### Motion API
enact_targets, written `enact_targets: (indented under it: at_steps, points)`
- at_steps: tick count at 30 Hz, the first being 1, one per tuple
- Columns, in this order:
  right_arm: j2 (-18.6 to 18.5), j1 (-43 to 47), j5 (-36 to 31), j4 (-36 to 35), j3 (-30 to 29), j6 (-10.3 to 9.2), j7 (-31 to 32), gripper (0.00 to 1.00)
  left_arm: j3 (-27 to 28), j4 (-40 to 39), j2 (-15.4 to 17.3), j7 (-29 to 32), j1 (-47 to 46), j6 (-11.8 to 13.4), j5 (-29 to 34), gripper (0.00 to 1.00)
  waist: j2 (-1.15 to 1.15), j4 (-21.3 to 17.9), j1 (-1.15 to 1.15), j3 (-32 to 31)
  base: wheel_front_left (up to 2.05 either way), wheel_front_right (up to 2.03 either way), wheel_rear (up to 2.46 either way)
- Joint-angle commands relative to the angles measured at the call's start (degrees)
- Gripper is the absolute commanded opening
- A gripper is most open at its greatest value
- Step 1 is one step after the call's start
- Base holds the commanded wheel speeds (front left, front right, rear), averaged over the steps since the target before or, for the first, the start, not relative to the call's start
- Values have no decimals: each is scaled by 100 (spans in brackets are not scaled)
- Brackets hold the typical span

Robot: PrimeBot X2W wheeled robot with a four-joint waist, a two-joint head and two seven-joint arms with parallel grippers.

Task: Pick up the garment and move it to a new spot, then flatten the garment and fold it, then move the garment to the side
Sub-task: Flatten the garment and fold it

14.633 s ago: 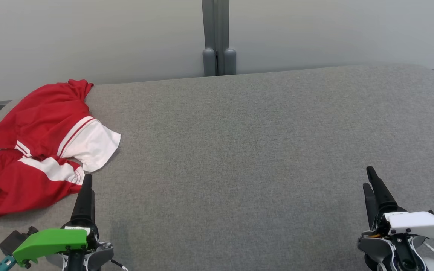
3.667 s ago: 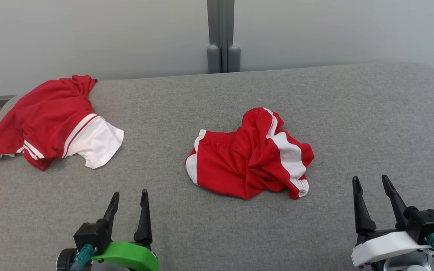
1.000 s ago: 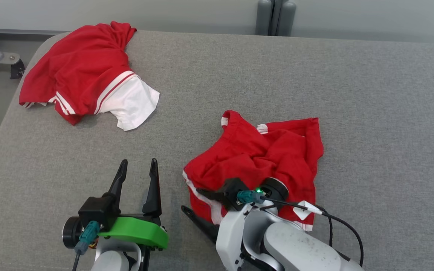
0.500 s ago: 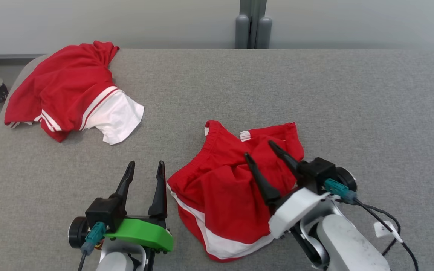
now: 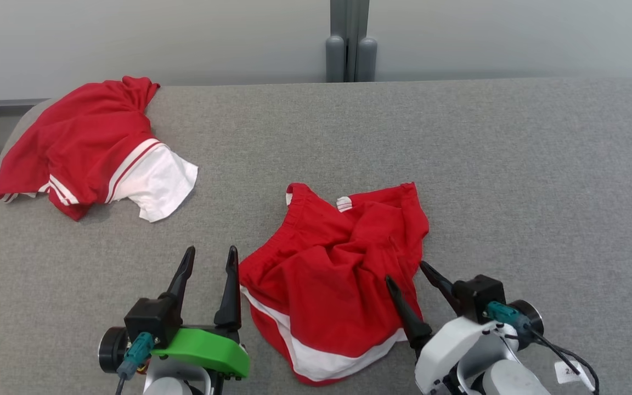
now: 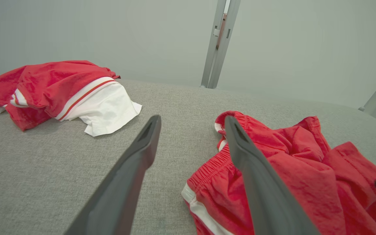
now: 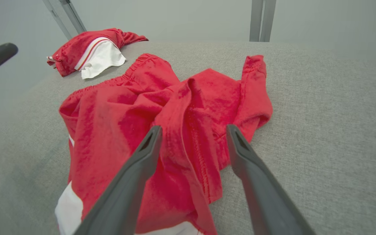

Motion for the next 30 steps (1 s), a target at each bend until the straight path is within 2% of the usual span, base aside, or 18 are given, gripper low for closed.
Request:
enact_targets:
  at_steps: [1,2,3,4,5,6,10,19,22,27,28,30]
  points:
    - [-9,-240,-24,151,19,1,18,100,-6,12,13,3,20,-10,15,100,0,52,0,39,0,0,0]
    - [-10,-319,16,263,11,1,26,100,-19,9,13,3,-2,-15,12,100,0,81,0,57,0,0,0]
    - [-12,-432,28,451,17,1,77,63,-33,2,13,3,-31,-14,6,100,0,117,0,80,0,0,0]
    - [-11,-547,-4,585,8,1,81,45,-42,-5,13,3,-54,-12,-1,100,0,148,0,100,0,0,0]
    - [-11,-689,7,749,-25,1,100,11,-48,-16,13,3,-83,-7,-12,100,0,186,0,131,0,0,0]
    - [-11,-807,20,884,-52,1,104,0,-47,-24,13,3,-97,-1,-18,100,0,213,0,149,0,0,0]
    - [-27,-1327,-85,1352,-301,1,30,0,-24,-66,13,3,-130,28,-32,100,0,307,0,231,0,0,0]
    - [-656,-2260,-387,1919,-1459,1,-77,0,17,-166,13,3,-202,50,-59,100,0,400,0,407,0,0,0]
    - [-719,-2371,-373,1981,-1436,1,-82,0,1,-196,13,3,-210,50,-68,100,0,418,0,465,0,0,0]
    - [-717,-2133,-145,1689,-984,-1,-124,0,5,-210,13,2,-220,72,-85,100,0,423,0,504,0,0,0]
    - [-701,-2074,-98,1592,-896,-1,-137,8,10,-204,13,2,-216,76,-86,100,0,421,0,500,0,0,0]
    - [-628,-1914,99,1330,-683,-1,-108,36,27,-189,13,3,-201,81,-86,100,0,413,0,485,0,0,0]
